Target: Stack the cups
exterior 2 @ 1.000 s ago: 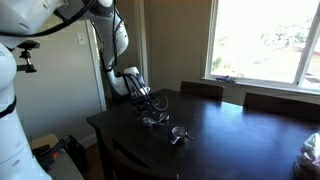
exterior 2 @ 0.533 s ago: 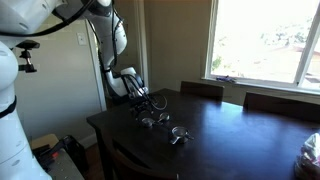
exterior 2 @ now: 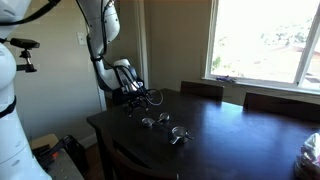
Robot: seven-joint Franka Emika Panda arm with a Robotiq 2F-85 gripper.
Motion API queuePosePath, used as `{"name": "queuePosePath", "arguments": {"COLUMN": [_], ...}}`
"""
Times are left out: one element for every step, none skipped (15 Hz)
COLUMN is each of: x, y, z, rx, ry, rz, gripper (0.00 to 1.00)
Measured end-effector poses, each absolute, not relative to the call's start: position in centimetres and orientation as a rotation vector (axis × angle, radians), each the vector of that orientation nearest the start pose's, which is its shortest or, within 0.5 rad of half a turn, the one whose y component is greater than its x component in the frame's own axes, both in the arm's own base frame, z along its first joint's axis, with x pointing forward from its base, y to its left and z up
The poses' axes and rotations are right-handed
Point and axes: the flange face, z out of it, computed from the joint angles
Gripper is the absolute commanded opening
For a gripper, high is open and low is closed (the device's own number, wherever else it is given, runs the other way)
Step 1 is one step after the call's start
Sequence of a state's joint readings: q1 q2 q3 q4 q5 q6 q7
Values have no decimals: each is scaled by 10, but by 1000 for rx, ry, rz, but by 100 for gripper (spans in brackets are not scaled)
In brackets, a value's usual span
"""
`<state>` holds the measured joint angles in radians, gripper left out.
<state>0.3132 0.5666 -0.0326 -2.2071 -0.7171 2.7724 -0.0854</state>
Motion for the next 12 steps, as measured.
{"name": "queuePosePath", "arguments": {"x": [502, 502, 502, 504, 505, 507, 510, 513, 516, 521, 527, 533], "y": [173, 172, 170, 168, 166, 165, 165, 166, 167, 169, 171, 173], "z": [119, 121, 121, 121, 119, 117, 115, 112, 109, 104, 100, 95], "rx": [-2956, -2960, -2965, -2969, -2968, -2959, -2947, -2937, -2928, -2922, -2918, -2919], "ry": [-1696, -1676, -1650, -1616, -1586, -1560, -1537, -1516, -1497, -1488, -1484, -1479], "rz": [-39, -40, -38, -31, -23, -14, -5, 11, 31, 42, 42, 46], "gripper": [94, 94, 93, 92, 92, 91, 92, 92, 93, 93, 95, 95]}}
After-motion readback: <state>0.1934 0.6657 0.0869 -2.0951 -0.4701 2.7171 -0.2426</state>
